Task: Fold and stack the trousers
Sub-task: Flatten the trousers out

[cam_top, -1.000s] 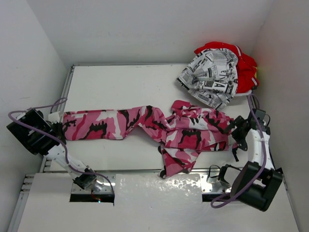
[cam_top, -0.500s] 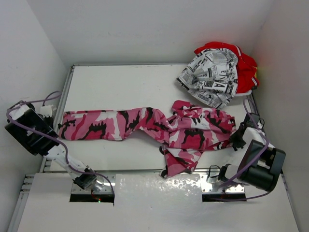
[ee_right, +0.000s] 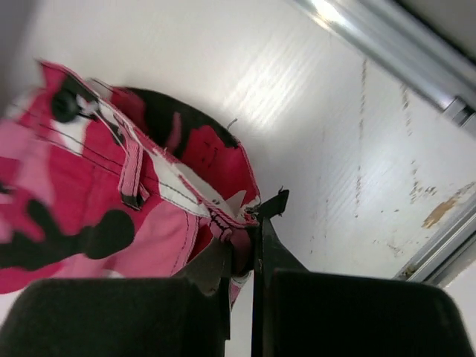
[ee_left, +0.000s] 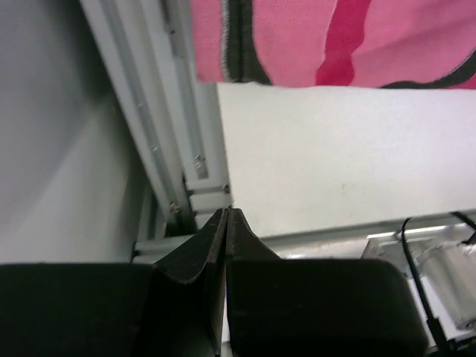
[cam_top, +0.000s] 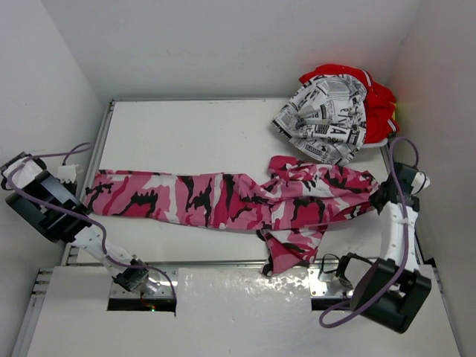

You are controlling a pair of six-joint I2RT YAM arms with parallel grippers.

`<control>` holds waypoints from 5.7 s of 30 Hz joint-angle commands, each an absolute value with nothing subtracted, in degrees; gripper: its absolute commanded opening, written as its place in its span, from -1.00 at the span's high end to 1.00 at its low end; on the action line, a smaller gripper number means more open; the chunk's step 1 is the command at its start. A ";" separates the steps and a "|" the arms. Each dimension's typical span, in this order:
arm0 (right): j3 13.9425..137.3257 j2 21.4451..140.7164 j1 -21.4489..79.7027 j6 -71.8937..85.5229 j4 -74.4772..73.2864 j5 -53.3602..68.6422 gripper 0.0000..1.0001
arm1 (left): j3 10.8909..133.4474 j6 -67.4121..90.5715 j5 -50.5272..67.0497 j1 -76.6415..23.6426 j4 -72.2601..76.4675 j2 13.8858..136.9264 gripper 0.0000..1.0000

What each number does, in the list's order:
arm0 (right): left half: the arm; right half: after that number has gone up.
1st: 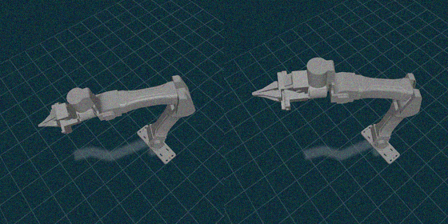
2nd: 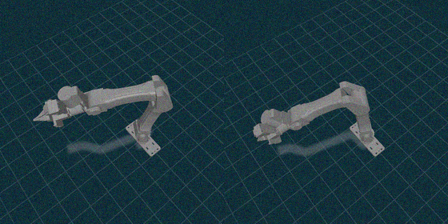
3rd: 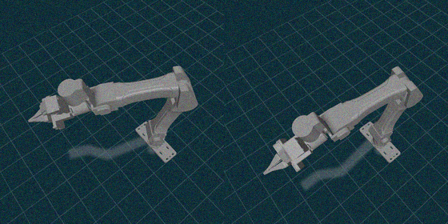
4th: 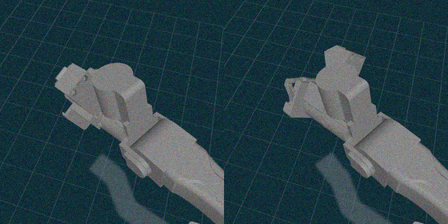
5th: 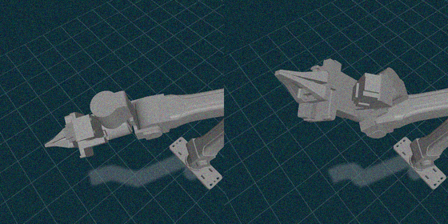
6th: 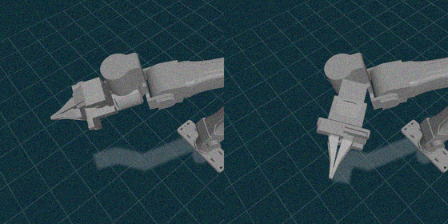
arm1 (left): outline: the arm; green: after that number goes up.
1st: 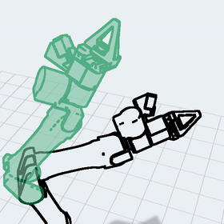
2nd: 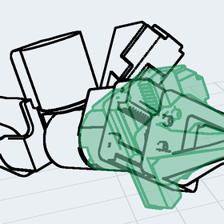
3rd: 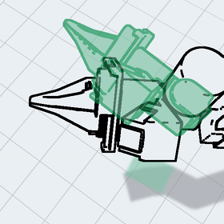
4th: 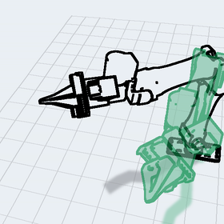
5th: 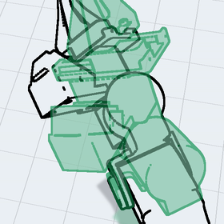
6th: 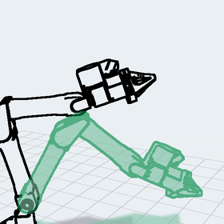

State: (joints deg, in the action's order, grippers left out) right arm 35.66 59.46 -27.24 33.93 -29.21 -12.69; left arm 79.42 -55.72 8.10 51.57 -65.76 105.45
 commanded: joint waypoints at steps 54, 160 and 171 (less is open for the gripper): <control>110.22 135.53 26.28 7.30 -60.12 -34.19 -0.80 | 80.68 -53.09 16.17 39.90 -67.85 97.73 0.29; 54.56 57.30 -21.38 21.27 -45.17 -9.46 -0.17 | 55.71 -52.29 18.17 9.58 -49.29 96.77 1.00; 60.20 68.97 22.73 10.83 -36.04 -10.11 -0.33 | 68.47 -56.51 14.16 17.93 -60.47 93.78 1.00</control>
State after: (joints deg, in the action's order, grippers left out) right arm 58.98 61.76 12.51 16.05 -39.44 -11.44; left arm 66.48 -53.89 16.16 16.51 -57.25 97.08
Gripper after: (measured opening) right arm 0.650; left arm 0.003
